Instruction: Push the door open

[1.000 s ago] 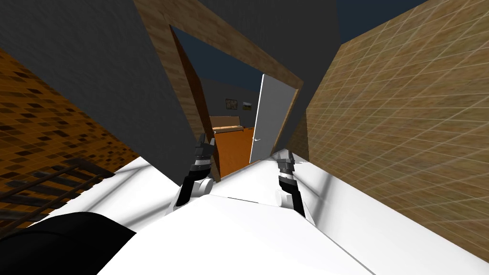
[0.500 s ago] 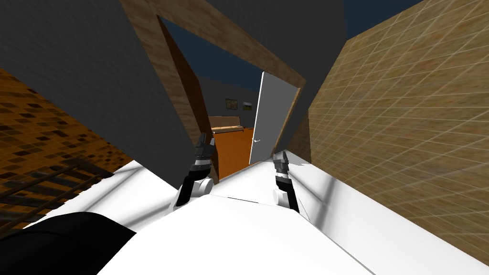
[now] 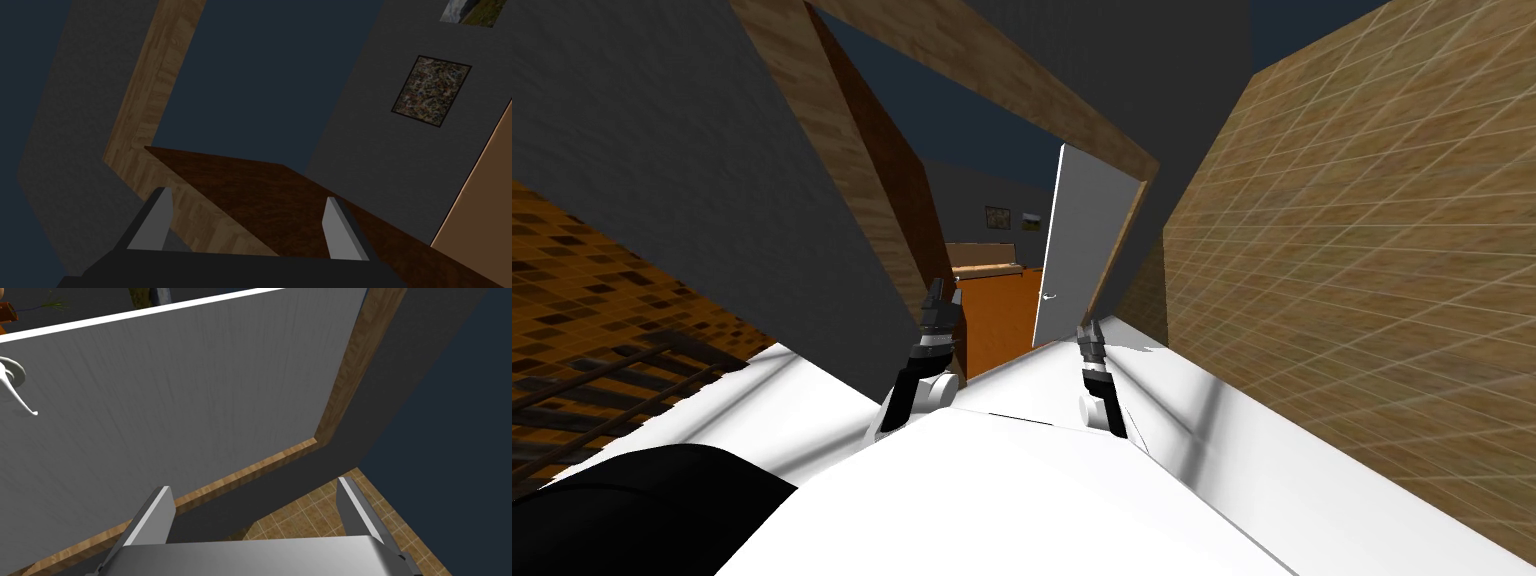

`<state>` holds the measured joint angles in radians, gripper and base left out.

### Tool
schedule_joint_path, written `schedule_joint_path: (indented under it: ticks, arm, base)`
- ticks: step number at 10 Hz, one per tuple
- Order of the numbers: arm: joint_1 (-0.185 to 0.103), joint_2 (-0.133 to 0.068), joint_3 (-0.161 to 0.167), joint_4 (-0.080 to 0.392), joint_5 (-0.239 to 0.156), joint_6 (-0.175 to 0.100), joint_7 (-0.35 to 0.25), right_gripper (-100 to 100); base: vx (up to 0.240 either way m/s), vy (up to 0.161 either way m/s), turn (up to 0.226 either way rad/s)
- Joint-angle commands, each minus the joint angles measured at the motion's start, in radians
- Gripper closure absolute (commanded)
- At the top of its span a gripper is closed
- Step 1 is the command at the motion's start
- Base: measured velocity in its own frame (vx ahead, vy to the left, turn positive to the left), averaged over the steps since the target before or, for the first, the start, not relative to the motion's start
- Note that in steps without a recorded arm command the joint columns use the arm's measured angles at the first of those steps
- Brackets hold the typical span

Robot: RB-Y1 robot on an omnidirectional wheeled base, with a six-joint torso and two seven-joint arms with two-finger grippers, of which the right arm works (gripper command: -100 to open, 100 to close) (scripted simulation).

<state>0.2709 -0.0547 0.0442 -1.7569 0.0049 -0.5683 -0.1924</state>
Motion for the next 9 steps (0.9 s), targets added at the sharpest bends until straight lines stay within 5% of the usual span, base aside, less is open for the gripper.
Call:
schedule_joint_path:
  ticks: [1, 9]
  arm:
    - [-0.020, -0.006, 0.005, 0.042, 0.010, -0.006, -0.003, -100]
    - [-0.123, -0.024, 0.031, 0.289, 0.064, -0.068, -0.018, -100]
  base:
    - [0.101, -0.074, 0.034]
    - [0.095, -0.071, 0.035]
